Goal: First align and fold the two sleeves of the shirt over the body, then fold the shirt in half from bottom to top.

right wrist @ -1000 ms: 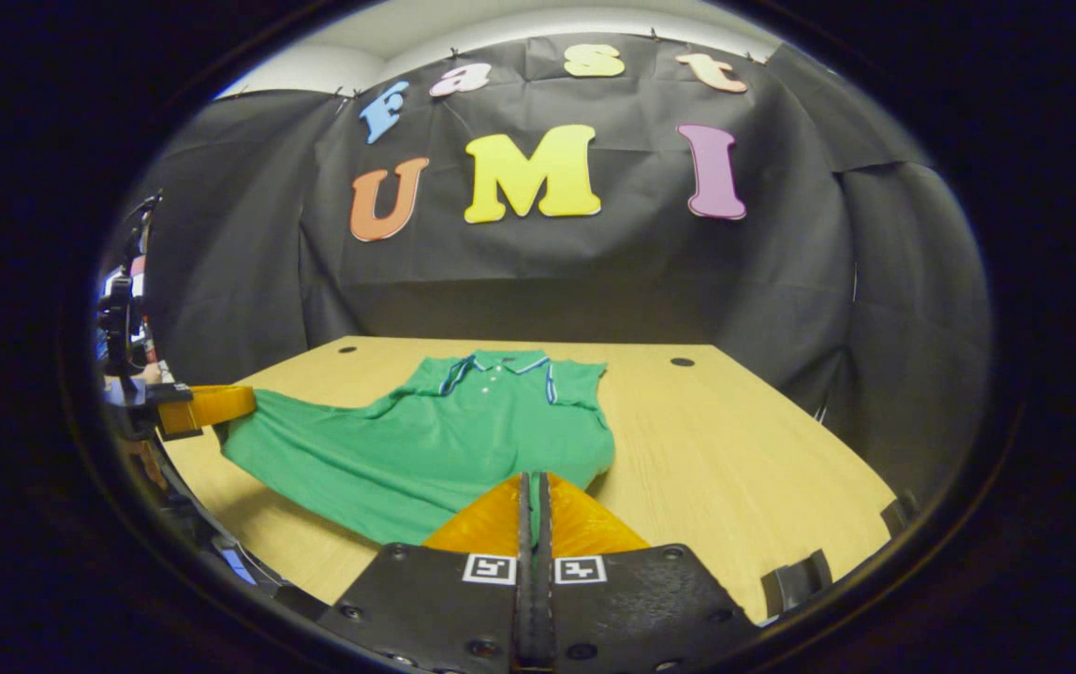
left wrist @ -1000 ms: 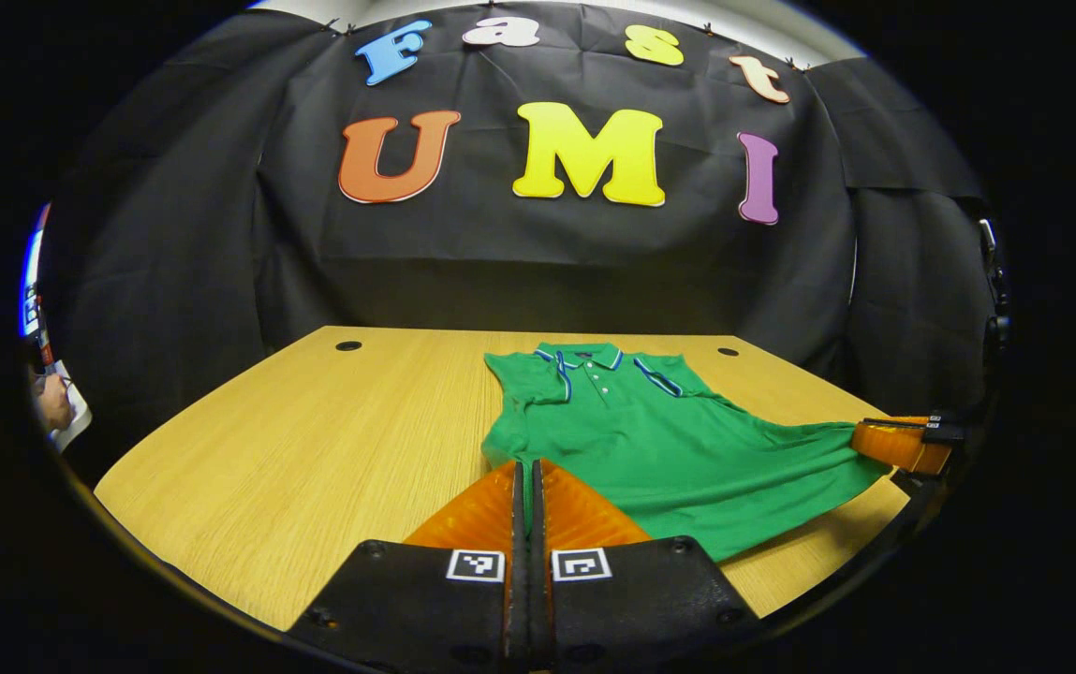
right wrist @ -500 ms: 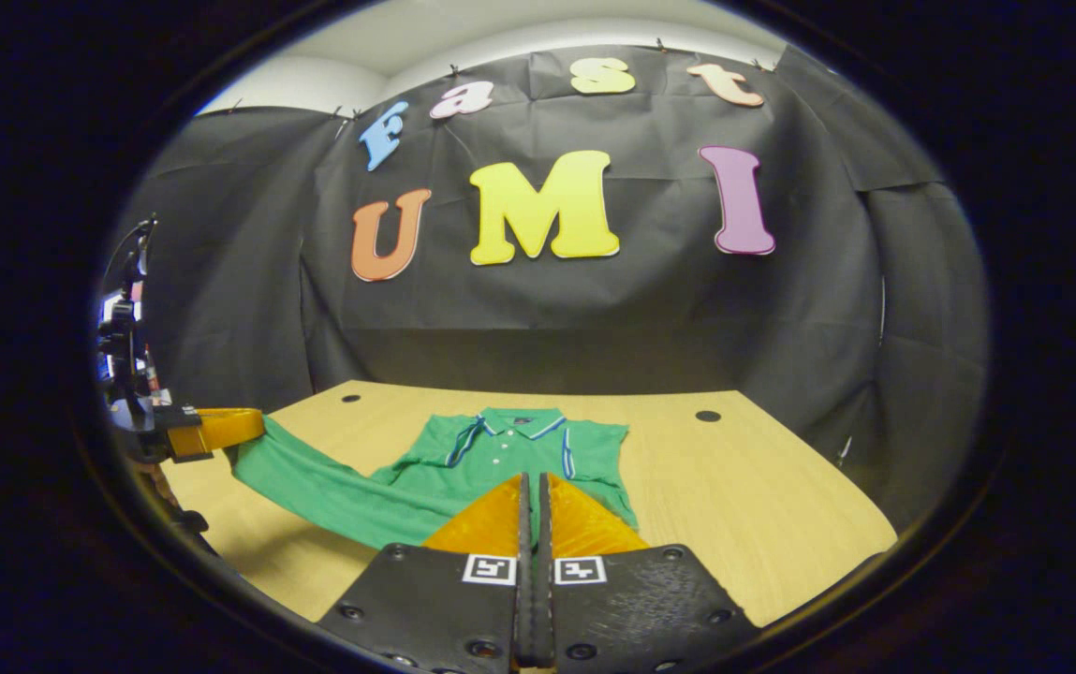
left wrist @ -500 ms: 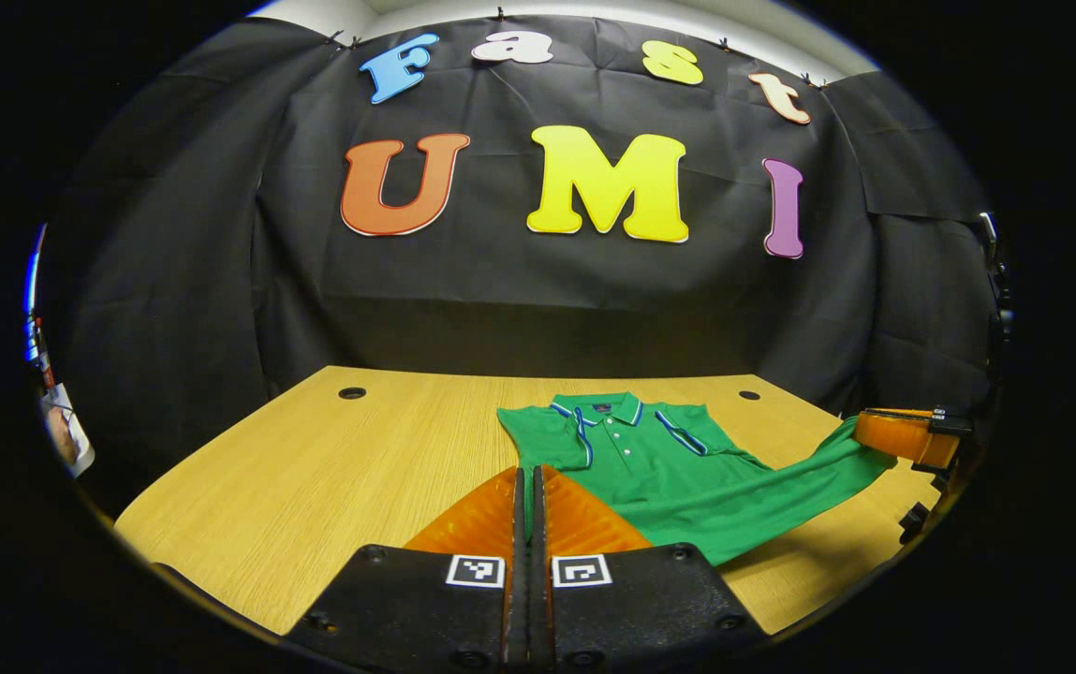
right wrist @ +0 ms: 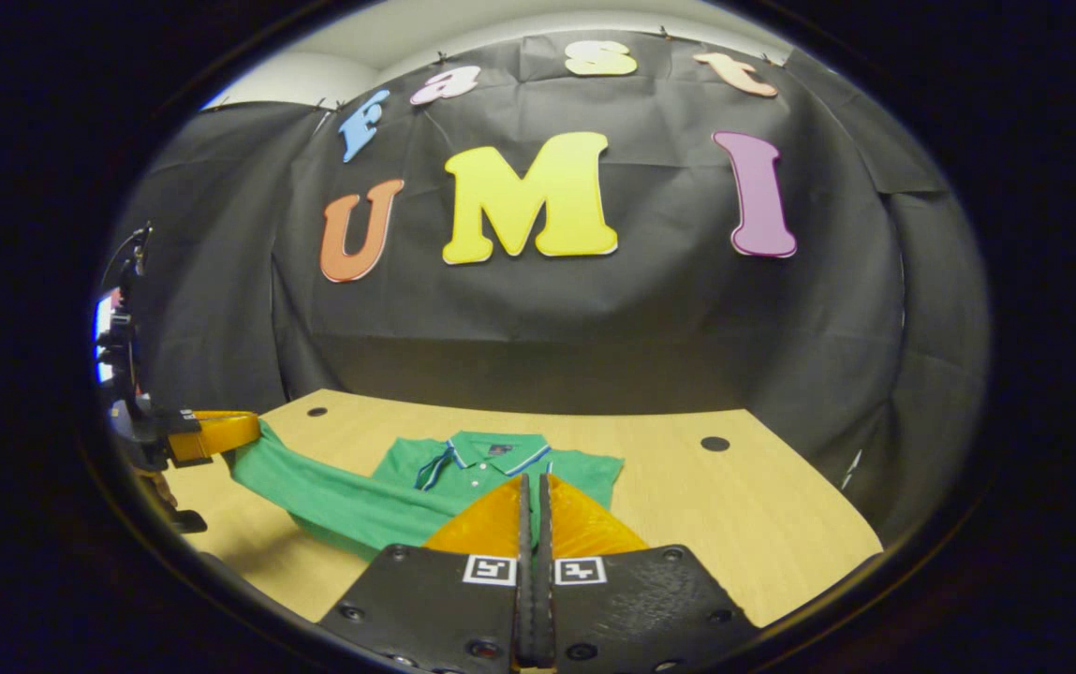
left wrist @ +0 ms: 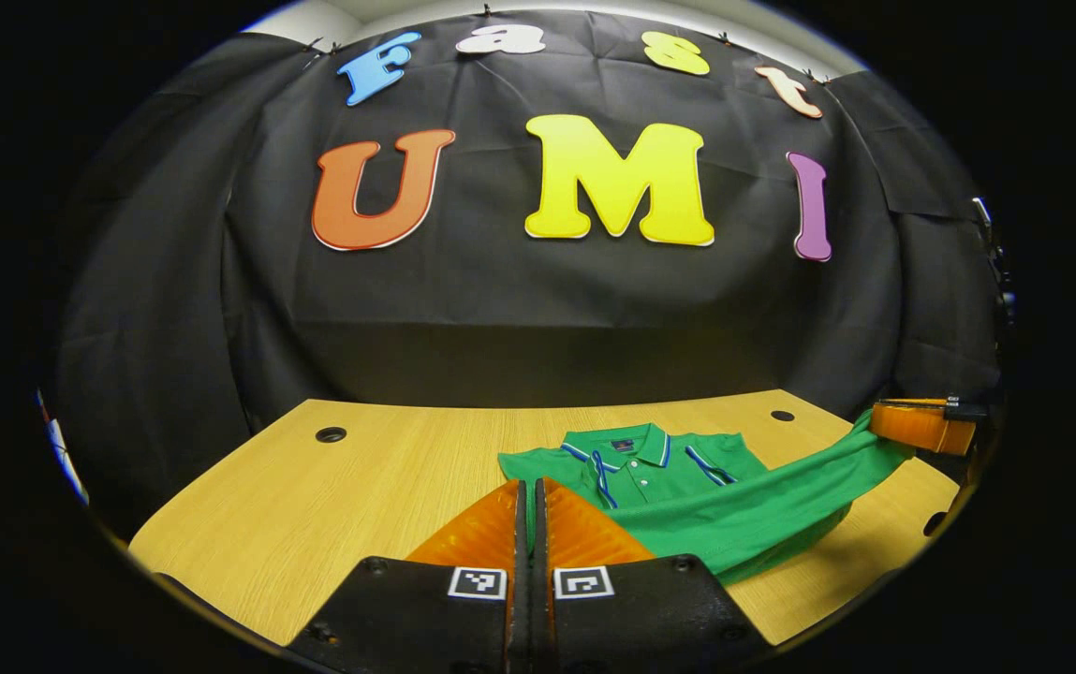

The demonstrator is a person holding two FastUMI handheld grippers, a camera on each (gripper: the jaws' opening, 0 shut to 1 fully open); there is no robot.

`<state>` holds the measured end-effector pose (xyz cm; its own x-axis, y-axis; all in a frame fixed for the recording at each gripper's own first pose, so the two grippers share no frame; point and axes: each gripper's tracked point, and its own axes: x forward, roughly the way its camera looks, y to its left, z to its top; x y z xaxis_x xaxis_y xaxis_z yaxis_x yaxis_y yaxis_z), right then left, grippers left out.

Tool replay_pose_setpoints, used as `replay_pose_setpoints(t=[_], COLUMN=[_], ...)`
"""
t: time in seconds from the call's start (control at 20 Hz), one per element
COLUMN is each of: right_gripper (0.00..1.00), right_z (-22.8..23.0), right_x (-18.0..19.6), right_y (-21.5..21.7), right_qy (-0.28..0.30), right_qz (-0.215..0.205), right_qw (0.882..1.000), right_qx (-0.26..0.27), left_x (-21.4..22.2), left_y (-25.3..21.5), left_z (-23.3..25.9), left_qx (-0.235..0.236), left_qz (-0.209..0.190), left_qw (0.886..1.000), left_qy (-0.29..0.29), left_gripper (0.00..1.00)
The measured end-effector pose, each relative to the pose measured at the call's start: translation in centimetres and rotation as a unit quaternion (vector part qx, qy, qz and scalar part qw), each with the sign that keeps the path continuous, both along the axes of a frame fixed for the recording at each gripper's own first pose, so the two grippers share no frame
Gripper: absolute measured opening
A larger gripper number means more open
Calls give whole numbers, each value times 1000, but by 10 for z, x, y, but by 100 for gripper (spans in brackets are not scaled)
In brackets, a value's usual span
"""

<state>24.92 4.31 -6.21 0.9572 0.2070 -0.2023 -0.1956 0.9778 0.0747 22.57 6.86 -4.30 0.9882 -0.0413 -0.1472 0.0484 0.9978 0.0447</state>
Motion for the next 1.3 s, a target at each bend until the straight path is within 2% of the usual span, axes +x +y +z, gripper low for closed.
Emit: replay_pose_setpoints(t=[0.3, 0.45, 0.8, 0.95, 1.05, 1.3], right_gripper=[1, 0, 0, 0, 0, 0], right_z=[1, 4, -26, -48, -69, -111], right_x=[97, 139, 225, 251, 261, 267], right_y=[-3, 6, 15, 18, 13, 18], right_qy=[29, 28, 26, 46, 69, 97], right_qz=[-1, 2, -13, -24, -38, -30], right_qw=[1000, 1000, 999, 999, 997, 994], right_qx=[8, 4, -22, 3, 5, -43], left_x=[89, 125, 199, 221, 227, 237], left_y=[-5, 0, 5, 14, 19, 19], left_z=[-10, -2, -12, -26, -41, -89], left_qx=[-16, -14, 0, 14, -1, 7], left_qz=[-6, -2, -6, -5, 0, 7], left_qw=[999, 1000, 999, 999, 999, 995], left_qy=[33, 25, 35, 43, 53, 96], left_gripper=[6, 6, 6, 6, 6, 7])
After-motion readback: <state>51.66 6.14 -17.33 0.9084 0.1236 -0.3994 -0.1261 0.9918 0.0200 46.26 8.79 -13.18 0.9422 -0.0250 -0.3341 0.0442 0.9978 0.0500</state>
